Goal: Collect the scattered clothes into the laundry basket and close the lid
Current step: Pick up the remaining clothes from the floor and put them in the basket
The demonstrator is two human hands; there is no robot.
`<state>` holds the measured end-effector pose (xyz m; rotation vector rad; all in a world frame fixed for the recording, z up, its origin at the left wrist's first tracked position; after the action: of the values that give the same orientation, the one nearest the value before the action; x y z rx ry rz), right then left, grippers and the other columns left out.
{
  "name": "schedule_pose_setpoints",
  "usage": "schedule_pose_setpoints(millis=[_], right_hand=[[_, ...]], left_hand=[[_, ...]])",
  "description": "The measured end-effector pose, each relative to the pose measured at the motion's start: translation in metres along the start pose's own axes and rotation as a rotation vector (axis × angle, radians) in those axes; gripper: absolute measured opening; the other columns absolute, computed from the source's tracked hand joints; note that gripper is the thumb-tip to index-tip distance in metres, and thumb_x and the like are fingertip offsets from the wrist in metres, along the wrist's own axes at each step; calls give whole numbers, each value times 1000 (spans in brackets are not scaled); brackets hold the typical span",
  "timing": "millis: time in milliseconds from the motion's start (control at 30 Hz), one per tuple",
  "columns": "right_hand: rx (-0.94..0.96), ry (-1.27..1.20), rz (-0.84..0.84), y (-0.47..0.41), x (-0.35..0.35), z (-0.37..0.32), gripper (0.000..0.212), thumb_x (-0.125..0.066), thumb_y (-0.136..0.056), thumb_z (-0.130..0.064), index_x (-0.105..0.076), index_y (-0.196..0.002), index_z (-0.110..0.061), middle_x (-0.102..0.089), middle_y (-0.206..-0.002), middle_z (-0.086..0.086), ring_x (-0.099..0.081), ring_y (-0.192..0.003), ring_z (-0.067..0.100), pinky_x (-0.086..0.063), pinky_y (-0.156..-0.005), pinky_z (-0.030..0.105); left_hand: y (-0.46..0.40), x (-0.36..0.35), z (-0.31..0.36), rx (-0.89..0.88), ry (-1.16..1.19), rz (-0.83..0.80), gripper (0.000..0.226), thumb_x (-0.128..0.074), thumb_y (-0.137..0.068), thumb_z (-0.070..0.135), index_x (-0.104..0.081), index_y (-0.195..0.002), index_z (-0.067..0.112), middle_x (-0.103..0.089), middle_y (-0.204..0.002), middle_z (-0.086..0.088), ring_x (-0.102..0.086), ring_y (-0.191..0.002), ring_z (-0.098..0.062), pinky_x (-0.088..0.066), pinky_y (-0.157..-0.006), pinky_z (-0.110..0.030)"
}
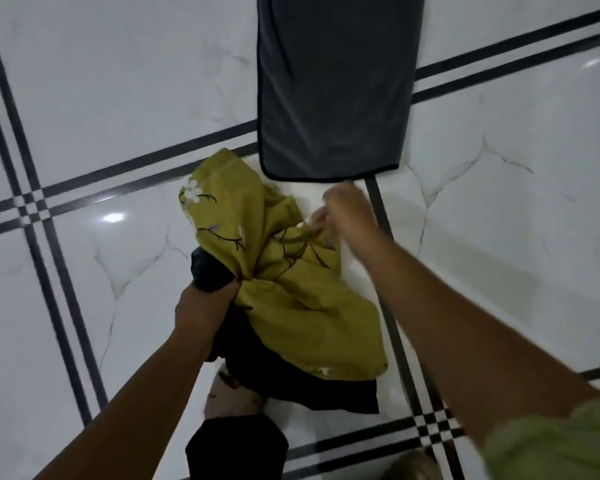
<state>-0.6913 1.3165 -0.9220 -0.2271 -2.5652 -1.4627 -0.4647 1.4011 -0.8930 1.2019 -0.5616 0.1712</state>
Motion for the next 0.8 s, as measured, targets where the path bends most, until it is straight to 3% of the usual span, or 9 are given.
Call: schedule_pose_setpoints(millis=[67,133,233,333,433,533,600,700,800], right_hand=[[358,483,288,-36,31,-30,42,-53,-88,-28,-50,-127,-16,-58,-125,12,-57,-115,32,-48,-91,44],[400,1034,227,-64,49,-42,77,-64,-85,-40,-23,-149,-27,-30,-152,12,-30,-139,37,-29,-107,58],[474,1453,238,-70,58,-20,67,-59,-90,-23,-26,-148,-18,-39,-143,21,-43,-126,44,-35,-102,56],[421,1248,101,-38,53,32,35,-51,-88,-6,-49,-123,-6,-60,-108,23,-61,-98,40,-47,-78,42],[-13,1154,-377,27,52,95,17,-49,-92,-11,-54,-77,-5,-53,-79,10,-54,-71,21,-45,-68,30],[-450,877,-800,99,58,123,7,-53,-91,-6,-60,-93,-8,-54,-88,9,-53,-79,21,-47,-65,28],[-218,691,-537,103,77,127,18,-54,-89,-3,-64,-93,-17,-63,-97,13,-61,-89,25,-50,-73,31],[37,633,299,84,119,138,37,-57,-90,-18,-56,-127,-17,-55,-130,21,-50,-123,38,-41,-100,42],[-323,492,383,76,126,176,104,-72,-72,-58,-12,-151,-25,-18,-155,16,-22,-142,40,-24,-111,58]], left_hand=[[-4,-5,4,-33,-32,45,70,-63,-52,52,-61,-110,12,-68,-98,-16,-66,-93,-38,-53,-90,-52],[-6,-9,-1,-56,-25,58,71,-61,-54,50,-60,-114,12,-68,-99,-16,-65,-93,-38,-52,-91,-51],[-5,-6,-6,-74,-32,48,70,-60,-54,48,-60,-114,12,-68,-100,-17,-64,-94,-38,-52,-92,-50],[11,6,-11,-87,-43,79,64,-59,-55,46,-58,-109,13,-67,-100,-15,-63,-95,-37,-51,-93,-51],[36,23,-22,-79,-53,114,56,-58,-56,46,-55,-105,18,-66,-96,-12,-63,-93,-36,-51,-91,-51],[60,31,-36,-77,-72,134,58,-58,-57,46,-56,-108,18,-65,-91,-11,-64,-88,-37,-53,-86,-51],[68,32,-45,-66,-102,131,59,-58,-57,47,-56,-110,21,-66,-89,-12,-64,-83,-38,-55,-81,-52],[70,24,-58,-68,-121,109,56,-61,-57,48,-56,-106,23,-67,-88,-10,-65,-83,-37,-56,-80,-51],[65,7,-55,-91,-104,76,51,-62,-58,44,-55,-104,23,-65,-87,-4,-64,-88,-34,-53,-85,-49]])
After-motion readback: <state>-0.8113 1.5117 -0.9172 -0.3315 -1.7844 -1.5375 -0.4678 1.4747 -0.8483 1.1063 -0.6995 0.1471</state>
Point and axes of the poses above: each hand's wrist, its own y-axis away from the middle knuckle, its own x-axis out of the back of the hand, z = x × y, the point moved 1 cm from there along -y, towards the middle knuckle
